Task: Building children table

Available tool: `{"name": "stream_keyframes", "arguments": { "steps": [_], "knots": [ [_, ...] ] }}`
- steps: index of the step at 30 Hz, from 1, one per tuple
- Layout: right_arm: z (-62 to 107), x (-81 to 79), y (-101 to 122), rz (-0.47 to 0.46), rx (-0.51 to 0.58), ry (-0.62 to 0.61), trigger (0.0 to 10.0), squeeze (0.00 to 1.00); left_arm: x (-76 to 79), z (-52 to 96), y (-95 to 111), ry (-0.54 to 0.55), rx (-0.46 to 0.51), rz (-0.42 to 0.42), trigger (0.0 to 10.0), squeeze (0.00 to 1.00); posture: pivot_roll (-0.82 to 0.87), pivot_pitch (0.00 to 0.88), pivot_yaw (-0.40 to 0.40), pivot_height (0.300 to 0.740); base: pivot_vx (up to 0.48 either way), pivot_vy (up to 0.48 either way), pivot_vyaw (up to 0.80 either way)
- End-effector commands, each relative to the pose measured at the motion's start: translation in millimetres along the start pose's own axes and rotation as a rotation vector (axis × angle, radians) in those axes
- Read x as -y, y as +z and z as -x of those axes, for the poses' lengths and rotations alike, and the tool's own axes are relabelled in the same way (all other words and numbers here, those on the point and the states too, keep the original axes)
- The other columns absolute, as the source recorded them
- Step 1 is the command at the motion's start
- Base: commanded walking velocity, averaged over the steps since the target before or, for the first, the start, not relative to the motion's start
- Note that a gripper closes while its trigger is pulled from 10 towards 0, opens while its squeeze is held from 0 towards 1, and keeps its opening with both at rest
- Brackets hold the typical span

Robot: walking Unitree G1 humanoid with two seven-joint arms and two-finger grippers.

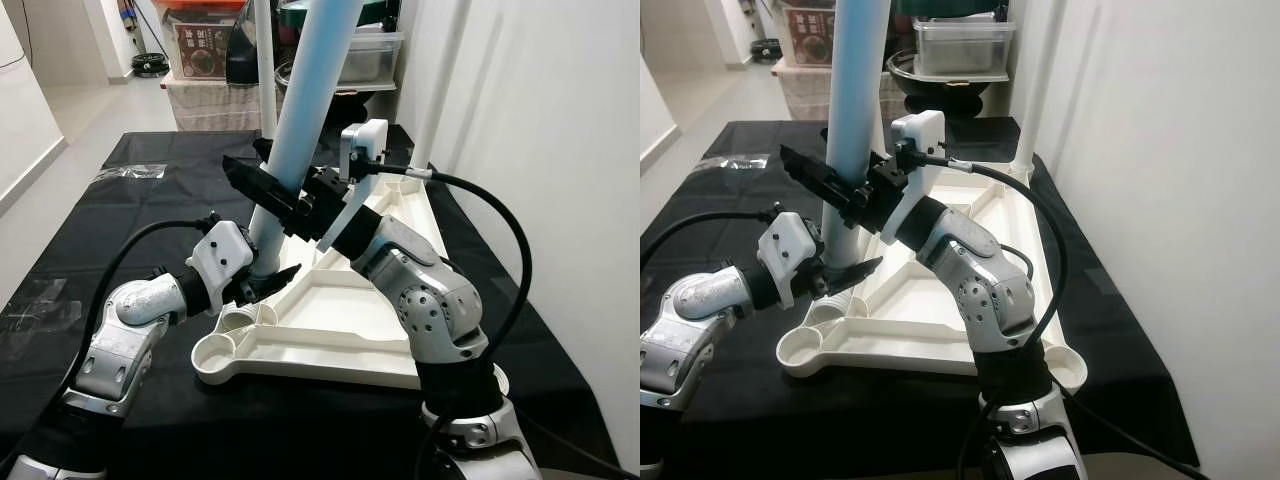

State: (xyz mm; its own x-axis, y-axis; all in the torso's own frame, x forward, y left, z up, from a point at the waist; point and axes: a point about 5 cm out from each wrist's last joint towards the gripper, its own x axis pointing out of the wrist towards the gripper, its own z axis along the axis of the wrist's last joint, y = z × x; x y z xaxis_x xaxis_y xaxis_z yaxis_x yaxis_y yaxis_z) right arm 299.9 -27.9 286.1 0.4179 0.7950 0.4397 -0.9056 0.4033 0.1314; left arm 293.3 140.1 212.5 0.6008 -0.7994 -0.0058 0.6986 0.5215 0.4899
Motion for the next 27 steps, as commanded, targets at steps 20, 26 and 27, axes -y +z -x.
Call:
{"name": "stream_keyframes", "arguments": {
  "steps": [20, 26, 27],
  "knots": [
    [2.6, 13.4, 7.7, 0.010, 0.033, -0.116, 0.0, 0.00, 3.7, 1.5, 5.3, -0.094, 0.040, -0.016, 10.0, 1.00, 0.02, 0.000, -0.044, 0.740, 0.000, 0.000, 0.00],
    [9.4, 37.1, 16.3, 0.130, 0.011, -0.228, 0.0, 0.00, -4.6, 4.1, 9.6, -0.010, 0.036, -0.061, 10.0, 1.00, 0.02, 0.000, -0.048, 0.740, 0.000, 0.000, 0.00],
    [14.9, 52.1, 21.4, 0.192, -0.013, -0.302, 0.0, 0.00, -9.4, 6.3, 12.5, 0.047, 0.039, -0.089, 10.0, 1.00, 0.03, 0.000, -0.051, 0.740, 0.000, 0.000, 0.00]
  ]
}}
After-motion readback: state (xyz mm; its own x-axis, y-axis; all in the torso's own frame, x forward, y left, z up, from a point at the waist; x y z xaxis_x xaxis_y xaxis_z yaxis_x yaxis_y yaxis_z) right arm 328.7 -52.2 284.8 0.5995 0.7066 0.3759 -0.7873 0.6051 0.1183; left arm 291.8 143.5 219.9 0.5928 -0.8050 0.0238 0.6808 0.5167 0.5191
